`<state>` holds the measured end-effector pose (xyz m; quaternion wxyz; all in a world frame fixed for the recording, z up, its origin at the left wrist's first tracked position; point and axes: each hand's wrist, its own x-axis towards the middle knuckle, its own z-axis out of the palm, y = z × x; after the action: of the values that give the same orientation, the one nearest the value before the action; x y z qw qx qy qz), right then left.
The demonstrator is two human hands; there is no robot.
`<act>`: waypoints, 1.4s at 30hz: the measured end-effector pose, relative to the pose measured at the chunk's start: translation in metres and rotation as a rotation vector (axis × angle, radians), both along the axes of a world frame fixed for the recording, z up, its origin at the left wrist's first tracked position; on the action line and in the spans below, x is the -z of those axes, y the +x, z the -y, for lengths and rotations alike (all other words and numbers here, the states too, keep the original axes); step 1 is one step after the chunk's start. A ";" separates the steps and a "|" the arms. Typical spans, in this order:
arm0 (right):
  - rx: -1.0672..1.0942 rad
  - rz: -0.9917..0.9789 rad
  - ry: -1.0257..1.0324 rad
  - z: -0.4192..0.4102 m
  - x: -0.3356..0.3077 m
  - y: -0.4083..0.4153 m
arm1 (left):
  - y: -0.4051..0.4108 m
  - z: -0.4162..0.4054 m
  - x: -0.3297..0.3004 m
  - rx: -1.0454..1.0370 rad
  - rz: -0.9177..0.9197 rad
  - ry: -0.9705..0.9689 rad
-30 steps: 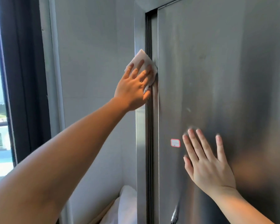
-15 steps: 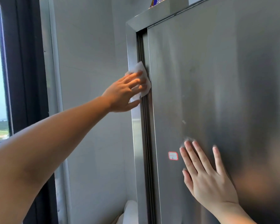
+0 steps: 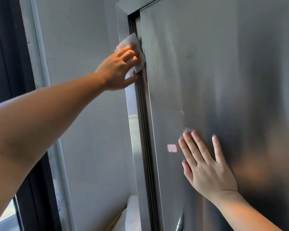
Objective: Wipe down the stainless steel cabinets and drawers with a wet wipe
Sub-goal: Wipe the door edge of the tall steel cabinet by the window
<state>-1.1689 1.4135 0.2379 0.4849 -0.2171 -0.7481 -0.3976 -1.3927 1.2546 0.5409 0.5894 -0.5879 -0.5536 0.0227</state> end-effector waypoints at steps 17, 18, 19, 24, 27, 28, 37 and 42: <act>-0.027 0.002 0.010 0.004 0.000 0.002 | 0.001 0.017 0.170 -0.061 -0.046 -0.340; -0.024 0.007 0.014 0.004 0.000 0.002 | 0.002 0.021 0.197 -0.050 -0.043 -0.420; -0.023 0.012 0.018 0.004 0.000 0.002 | 0.005 0.023 0.222 -0.039 -0.045 -0.504; -0.040 0.012 0.018 0.001 -0.001 0.001 | 0.007 0.021 0.238 -0.058 -0.025 -0.528; -0.047 0.023 0.018 0.000 0.001 0.002 | 0.007 0.017 0.230 -0.151 0.039 -0.350; -0.054 0.027 0.015 0.001 0.001 0.003 | 0.007 0.016 0.241 -0.161 0.050 -0.344; -0.084 0.071 -0.024 0.006 -0.004 0.008 | 0.032 0.033 0.403 -0.232 0.121 -0.628; -0.070 0.087 -0.024 0.006 -0.004 0.008 | 0.018 0.022 0.366 -0.177 0.103 -0.489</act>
<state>-1.1614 1.4074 0.2414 0.4627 -0.1791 -0.7803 -0.3807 -1.3746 1.2323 0.1750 0.3965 -0.6626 -0.6101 0.1773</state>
